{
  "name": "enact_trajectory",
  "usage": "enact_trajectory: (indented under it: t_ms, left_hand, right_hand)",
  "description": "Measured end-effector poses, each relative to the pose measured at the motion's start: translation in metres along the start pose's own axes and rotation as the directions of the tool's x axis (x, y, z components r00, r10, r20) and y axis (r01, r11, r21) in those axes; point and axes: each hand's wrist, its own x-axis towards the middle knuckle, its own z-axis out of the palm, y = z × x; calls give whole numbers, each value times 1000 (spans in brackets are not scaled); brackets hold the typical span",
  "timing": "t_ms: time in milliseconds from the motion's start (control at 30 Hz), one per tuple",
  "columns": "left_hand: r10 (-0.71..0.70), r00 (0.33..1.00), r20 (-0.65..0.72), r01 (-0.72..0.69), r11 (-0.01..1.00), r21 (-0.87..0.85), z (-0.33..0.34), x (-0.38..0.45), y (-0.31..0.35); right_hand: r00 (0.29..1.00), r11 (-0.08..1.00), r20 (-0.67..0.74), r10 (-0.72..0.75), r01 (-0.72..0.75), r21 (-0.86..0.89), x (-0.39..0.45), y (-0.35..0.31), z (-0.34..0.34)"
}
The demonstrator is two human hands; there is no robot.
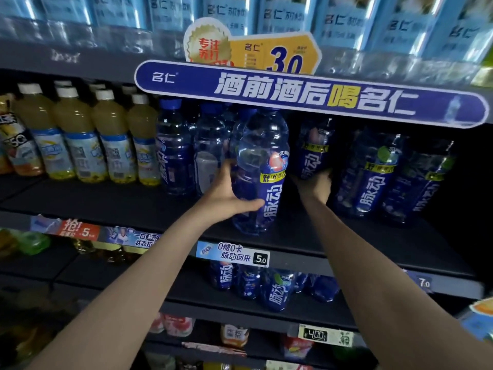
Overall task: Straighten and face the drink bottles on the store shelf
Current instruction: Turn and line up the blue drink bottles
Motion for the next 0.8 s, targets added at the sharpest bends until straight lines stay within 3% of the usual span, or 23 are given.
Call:
enact_trajectory:
  t_ms: [300, 400, 467, 533, 600, 667, 700, 800]
  left_hand:
    - [49, 992, -120, -46, 998, 35, 13, -18, 2]
    - [169, 920, -353, -133, 983, 125, 21, -36, 4]
    - [289, 858, -425, -242, 957, 162, 26, -52, 11]
    - [372, 874, -314, -336, 928, 164, 30, -65, 20]
    - [325, 943, -70, -317, 943, 106, 35, -75, 32]
    - [127, 971, 204, -132, 991, 13, 37, -84, 46]
    - [29, 951, 308, -12, 998, -55, 38, -87, 52]
    - [-86, 898, 431, 202, 952, -231, 49, -97, 59]
  right_hand:
    - [989, 984, 18, -148, 145, 104, -100, 6, -66]
    - [975, 965, -30, -218, 220, 142, -112, -21, -89]
    - [979, 974, 0, -204, 203, 99, -122, -28, -101]
    - [984, 981, 17, -179, 178, 75, -134, -31, -114]
    - [990, 986, 37, -134, 130, 102, -145, -31, -129]
    - [993, 985, 110, -35, 16, 173, -155, -31, -144]
    - [988, 979, 155, 13, -44, 201, -160, -31, -150]
    - [968, 958, 248, 46, -113, 265, -178, -33, -165]
